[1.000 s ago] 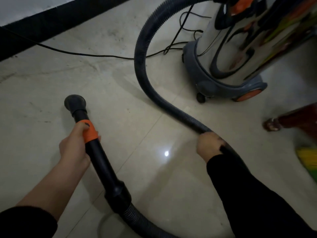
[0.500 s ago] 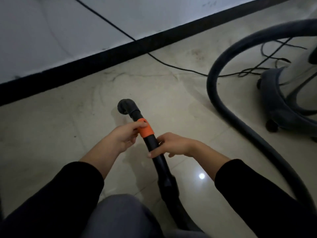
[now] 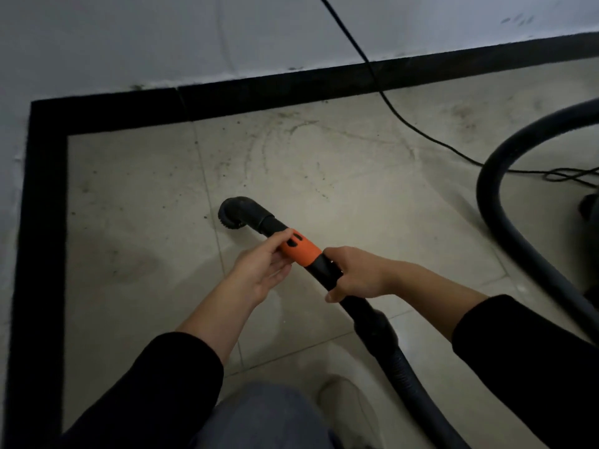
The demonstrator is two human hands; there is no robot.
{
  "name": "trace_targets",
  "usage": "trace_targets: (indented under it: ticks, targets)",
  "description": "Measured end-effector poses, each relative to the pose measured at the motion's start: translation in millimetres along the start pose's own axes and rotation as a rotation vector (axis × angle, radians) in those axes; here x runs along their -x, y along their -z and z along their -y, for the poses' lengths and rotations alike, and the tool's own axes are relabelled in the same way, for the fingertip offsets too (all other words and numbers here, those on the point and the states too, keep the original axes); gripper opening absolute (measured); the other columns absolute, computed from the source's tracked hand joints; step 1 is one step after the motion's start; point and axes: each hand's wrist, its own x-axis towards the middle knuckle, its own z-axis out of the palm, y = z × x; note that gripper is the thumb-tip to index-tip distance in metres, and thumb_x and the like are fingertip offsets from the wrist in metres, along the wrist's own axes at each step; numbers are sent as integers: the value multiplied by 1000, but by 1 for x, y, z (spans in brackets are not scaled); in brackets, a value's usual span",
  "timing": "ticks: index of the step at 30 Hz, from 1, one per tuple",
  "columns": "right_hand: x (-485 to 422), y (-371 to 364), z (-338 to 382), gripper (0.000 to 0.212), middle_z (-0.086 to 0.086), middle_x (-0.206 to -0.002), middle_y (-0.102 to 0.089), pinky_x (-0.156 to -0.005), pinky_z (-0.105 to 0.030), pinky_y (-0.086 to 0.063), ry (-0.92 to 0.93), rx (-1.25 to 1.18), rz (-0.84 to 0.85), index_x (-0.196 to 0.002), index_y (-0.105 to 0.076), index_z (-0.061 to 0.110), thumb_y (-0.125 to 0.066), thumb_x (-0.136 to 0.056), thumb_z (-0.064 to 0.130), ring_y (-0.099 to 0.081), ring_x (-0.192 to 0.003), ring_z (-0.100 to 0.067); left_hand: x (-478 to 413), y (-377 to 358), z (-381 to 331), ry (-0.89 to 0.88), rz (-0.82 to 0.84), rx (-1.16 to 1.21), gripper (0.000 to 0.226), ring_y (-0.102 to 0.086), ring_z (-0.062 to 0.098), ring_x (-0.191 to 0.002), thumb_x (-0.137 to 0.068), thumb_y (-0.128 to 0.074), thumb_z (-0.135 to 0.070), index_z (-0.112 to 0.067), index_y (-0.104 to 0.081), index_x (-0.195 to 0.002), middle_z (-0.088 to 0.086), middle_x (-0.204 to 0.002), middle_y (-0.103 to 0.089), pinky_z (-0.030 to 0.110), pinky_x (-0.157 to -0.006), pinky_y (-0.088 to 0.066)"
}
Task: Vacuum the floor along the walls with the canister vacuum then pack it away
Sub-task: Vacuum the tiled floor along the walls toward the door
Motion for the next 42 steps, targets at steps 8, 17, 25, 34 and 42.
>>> trace_targets:
  ticks: [8, 17, 25, 34, 42]
  targets:
    - [-7, 11, 17, 36, 2, -88, -54, -62, -25, -41, -27, 116, 108, -103, -50, 13, -77, -78, 15, -55, -81, -19, 12, 6, 14, -6, -14, 195, 19, -61, 7, -86, -87, -71, -27, -15, -61, -98, 1, -90, -65, 23, -85, -47]
    - [-31, -1, 31, 32, 3, -86, -51, -59, -21, -37, -23, 157, 165, -102, -48, 15, -73, -82, 14, -54, -84, -20, 1, 23, 21, -27, -93, 289, 31, -61, 10, -91, -87, -71, -28, -14, -60, -112, 3, -100, -64, 25, -88, -47]
    - [-47, 3, 39, 30, 4, -84, -50, -57, -22, -37, 17, 194, 150, -97, -47, 15, -74, -82, 15, -52, -78, -18, -12, 35, 16, -65, -144, 303, 36, -64, 10, -90, -85, -73, -32, -12, -62, -113, 3, -100, -67, 24, -84, -50]
    - [-70, -6, 57, 30, 2, -88, -53, -58, -23, -39, 100, 206, 134, -98, -48, 17, -72, -81, 15, -55, -81, -19, -15, 58, 10, -142, -221, 388, 28, -65, 12, -93, -86, -72, -30, -13, -62, -106, 4, -99, -67, 23, -74, -53]
    - [-74, -18, 78, 29, 4, -83, -49, -55, -23, -36, 156, 265, 140, -96, -47, 18, -71, -81, 15, -53, -79, -19, -5, 81, 11, -196, -273, 402, 45, -66, 12, -93, -84, -74, -31, -8, -59, -120, 5, -99, -68, 23, -75, -55]
